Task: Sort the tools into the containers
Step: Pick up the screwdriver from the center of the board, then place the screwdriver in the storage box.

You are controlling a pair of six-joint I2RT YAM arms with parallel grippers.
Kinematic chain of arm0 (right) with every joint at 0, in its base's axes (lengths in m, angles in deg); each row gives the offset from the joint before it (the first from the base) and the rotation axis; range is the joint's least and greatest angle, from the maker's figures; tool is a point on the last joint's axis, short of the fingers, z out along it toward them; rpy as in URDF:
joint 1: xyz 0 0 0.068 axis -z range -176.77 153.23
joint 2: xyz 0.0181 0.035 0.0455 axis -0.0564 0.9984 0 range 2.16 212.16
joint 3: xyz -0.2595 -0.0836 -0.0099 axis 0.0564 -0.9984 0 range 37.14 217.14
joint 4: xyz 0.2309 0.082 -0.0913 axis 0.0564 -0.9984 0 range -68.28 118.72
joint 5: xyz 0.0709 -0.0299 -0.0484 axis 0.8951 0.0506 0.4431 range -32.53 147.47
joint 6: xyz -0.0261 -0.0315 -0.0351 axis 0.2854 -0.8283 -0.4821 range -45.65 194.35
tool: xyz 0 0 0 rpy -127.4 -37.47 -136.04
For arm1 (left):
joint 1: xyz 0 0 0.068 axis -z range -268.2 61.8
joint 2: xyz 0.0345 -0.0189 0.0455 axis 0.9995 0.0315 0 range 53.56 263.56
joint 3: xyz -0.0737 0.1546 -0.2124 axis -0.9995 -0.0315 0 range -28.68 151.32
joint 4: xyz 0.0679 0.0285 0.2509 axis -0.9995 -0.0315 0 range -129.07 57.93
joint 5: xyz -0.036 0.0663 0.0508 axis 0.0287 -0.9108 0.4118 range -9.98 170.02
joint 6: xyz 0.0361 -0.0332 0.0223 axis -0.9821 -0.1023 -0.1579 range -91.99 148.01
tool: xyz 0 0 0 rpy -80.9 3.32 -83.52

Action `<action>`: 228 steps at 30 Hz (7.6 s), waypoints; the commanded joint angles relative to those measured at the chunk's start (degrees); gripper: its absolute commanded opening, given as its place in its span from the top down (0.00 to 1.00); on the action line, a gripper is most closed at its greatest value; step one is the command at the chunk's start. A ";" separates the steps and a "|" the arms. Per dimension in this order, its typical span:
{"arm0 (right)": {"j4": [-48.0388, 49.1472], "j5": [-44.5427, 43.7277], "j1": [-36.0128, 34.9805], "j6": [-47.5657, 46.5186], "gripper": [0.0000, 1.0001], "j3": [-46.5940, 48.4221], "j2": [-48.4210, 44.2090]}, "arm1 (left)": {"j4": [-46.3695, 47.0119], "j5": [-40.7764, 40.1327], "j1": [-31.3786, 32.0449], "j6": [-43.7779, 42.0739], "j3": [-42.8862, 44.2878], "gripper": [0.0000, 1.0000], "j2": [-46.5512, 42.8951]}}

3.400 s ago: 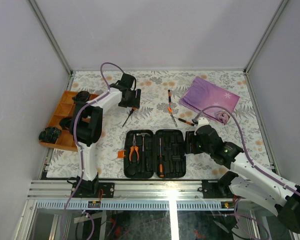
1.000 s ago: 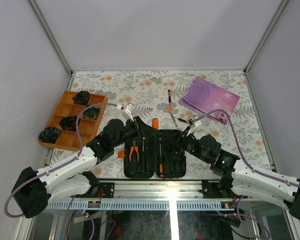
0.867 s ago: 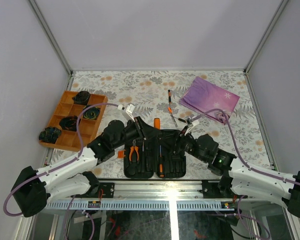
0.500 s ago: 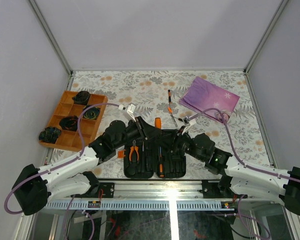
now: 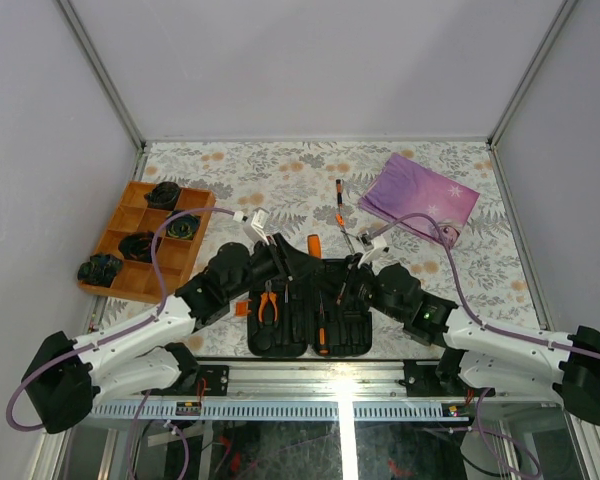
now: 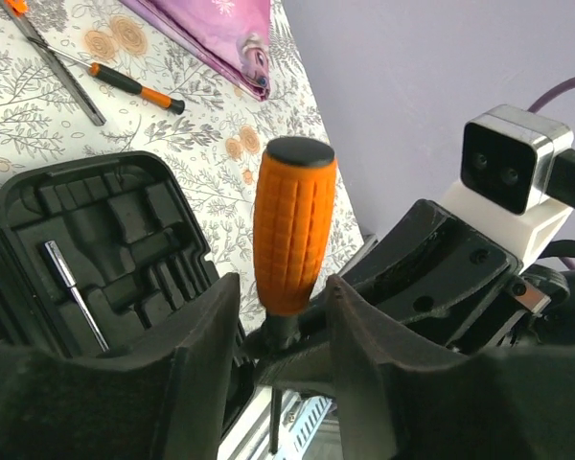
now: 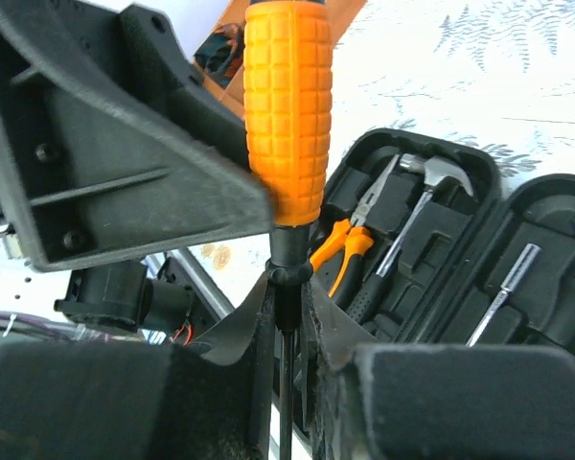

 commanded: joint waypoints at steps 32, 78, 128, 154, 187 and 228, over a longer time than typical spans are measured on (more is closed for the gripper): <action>-37.49 -14.80 0.03 15.44 1.00 14.53 14.59 | -24.20 -15.26 -1.37 -5.71 2.09 0.40 -6.63; -39.95 -7.19 8.86 0.94 0.74 20.68 20.02 | -30.22 -14.09 1.29 -5.34 2.99 0.50 -1.67; -52.69 2.18 11.15 -5.36 0.89 30.56 40.29 | -31.46 -17.59 9.36 1.04 -4.31 0.51 5.24; -45.84 -4.26 6.95 -2.97 0.61 25.39 26.79 | -29.03 -17.51 9.83 1.47 -7.27 0.52 7.98; -41.65 -7.50 6.99 -0.35 0.85 27.23 34.41 | -29.17 -17.19 9.84 1.30 -7.44 0.52 7.84; -48.53 -10.39 7.19 -3.87 0.79 33.15 34.18 | -28.64 -16.53 9.79 0.77 -6.49 0.52 9.49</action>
